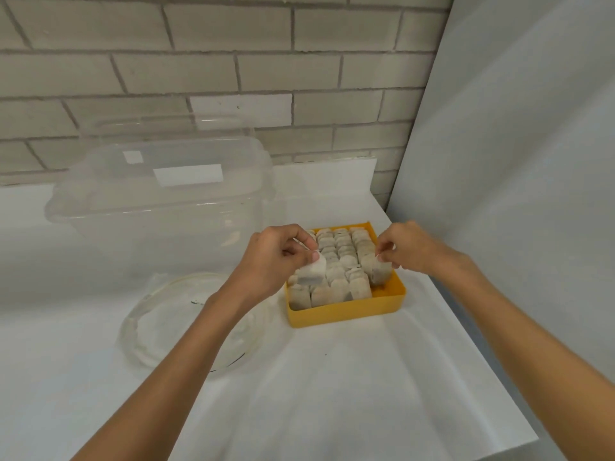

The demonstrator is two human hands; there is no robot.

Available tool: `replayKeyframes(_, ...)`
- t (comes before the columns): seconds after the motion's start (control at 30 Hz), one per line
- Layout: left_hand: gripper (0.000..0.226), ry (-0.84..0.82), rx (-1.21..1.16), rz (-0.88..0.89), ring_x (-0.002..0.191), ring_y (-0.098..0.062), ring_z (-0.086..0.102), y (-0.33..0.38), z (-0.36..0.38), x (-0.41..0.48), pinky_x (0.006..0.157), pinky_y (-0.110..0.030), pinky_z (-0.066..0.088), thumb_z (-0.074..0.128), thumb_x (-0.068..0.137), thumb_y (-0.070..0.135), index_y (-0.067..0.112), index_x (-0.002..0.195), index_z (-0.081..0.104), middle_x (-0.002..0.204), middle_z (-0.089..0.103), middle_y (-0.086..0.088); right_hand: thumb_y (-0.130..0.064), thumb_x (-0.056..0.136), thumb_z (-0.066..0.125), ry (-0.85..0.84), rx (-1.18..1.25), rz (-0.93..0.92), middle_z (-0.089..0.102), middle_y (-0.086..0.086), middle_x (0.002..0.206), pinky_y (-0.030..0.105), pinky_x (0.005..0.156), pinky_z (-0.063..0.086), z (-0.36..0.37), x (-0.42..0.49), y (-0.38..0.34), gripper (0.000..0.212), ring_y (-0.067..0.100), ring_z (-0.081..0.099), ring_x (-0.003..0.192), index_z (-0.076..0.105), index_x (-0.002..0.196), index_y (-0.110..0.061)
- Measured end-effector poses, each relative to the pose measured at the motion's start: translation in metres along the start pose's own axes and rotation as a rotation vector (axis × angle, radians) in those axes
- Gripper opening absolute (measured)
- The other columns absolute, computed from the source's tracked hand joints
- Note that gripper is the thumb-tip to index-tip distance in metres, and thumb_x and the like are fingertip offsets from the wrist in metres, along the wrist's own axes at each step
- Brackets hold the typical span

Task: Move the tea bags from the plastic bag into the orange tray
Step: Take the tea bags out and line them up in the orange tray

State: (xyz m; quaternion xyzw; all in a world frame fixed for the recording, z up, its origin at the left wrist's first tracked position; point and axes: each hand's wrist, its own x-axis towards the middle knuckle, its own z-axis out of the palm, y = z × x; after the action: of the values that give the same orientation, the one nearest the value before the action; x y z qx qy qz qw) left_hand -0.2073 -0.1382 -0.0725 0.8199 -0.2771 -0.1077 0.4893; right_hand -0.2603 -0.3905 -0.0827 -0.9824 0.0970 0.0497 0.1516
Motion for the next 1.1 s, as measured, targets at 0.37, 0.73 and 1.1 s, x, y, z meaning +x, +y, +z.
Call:
replayKeyframes(0.37,0.009,0.014,0.021,-0.035,0.073,-0.019,0.065,-0.006,0.002,-0.002,0.073,-0.029,0.053,0.076,0.080,0.018,0.016,0.087,0.072,0.072,0.072,0.001,0.001,0.089,0.048,0.042,-0.480,-0.060,0.063,0.008,0.108,0.031,0.068,0.042,0.032,0.018,-0.014,0.025,0.027,0.061,0.096,0.062,0.103,-0.014)
replayKeyframes(0.73,0.005,0.012,0.067,-0.010,0.062,0.001,0.054,-0.008,0.008,0.002,0.060,-0.005,0.040,0.074,0.082,0.017,0.020,0.078,0.073,0.075,0.070,0.007,-0.011,0.094,0.053,0.151,-0.347,-0.083,0.054,0.007,0.119,0.029,0.069,0.036,0.038,0.016,0.004,0.028,0.027,0.054,0.106,0.060,0.119,-0.020)
replayKeyframes(1.1,0.011,-0.115,-0.238,-0.060,0.073,-0.017,0.068,0.017,0.042,0.046,0.075,-0.027,0.058,0.073,0.082,0.007,0.004,0.092,0.072,0.074,0.069,-0.010,-0.007,0.090,0.061,0.279,0.408,-0.034,0.063,-0.018,0.078,0.006,0.063,0.039,-0.002,-0.013,0.015,0.020,-0.007,0.054,0.064,0.072,0.095,-0.023)
